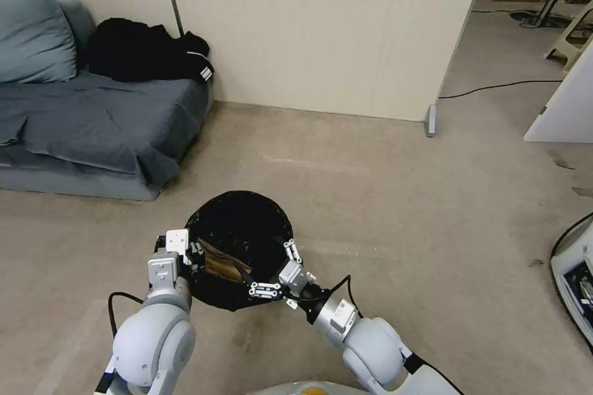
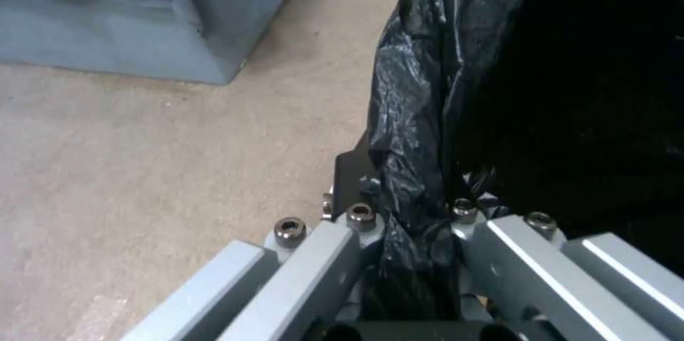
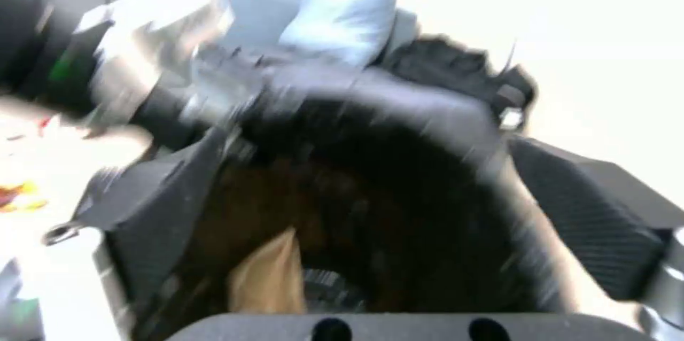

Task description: Pick up the trash bin, then pick up the garbage from the floor and place it into the trash bin.

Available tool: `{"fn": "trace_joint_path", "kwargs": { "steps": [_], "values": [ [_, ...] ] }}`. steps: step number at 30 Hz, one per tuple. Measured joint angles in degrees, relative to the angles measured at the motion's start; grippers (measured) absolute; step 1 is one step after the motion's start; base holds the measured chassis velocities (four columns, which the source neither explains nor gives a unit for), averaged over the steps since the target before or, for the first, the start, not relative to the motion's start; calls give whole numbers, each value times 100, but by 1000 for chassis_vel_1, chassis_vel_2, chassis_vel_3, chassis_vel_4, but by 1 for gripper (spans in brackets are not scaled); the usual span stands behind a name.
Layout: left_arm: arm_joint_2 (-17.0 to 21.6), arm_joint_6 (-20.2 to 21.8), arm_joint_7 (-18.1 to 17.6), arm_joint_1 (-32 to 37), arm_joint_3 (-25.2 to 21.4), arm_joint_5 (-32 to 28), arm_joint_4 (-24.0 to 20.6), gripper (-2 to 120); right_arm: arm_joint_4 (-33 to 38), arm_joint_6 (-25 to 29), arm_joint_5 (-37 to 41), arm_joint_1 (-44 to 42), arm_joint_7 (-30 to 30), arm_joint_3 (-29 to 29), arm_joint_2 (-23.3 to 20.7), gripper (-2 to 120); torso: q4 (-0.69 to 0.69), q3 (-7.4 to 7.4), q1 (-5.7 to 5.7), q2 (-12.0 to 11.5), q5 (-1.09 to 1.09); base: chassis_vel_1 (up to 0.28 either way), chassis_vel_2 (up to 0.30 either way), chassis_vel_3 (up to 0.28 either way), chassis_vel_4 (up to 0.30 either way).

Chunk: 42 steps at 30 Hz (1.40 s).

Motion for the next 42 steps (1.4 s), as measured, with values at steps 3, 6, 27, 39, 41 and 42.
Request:
{"fn": "trace_joint_path", "kwargs": {
  "steps": [3,6,27,39,41,42],
  "values": [
    [23,-31,22,-2,3,-9,35,0,129,0,-48,-46,4,86,-30,100,0,0,0,0,0,0,0,0,0],
    [46,-166,190,11,-6,92,97,0,381,20,-101,6,54,279,-30,100,0,0,0,0,0,0,0,0,0],
    [50,-669,377,297,-233,324,134,0,1774,-101,-1132,-1824,1755,2384,1713,100,0,0,0,0,0,0,0,0,0],
    [-55,-578,369,329,-121,330,-55,0,1374,390,-1138,-2081,1680,2548,1790,100,1,0,0,0,0,26,24,33,38],
    [-66,-571,369,358,-128,341,-103,0,1340,398,-1147,-2077,1695,2510,1806,100,1,0,0,0,-4,69,61,70,67],
    [-94,-563,368,375,-130,368,-145,0,1298,399,-1272,-2038,1813,2483,1803,100,1,0,0,0,-11,89,81,79,99]
  ]
}}
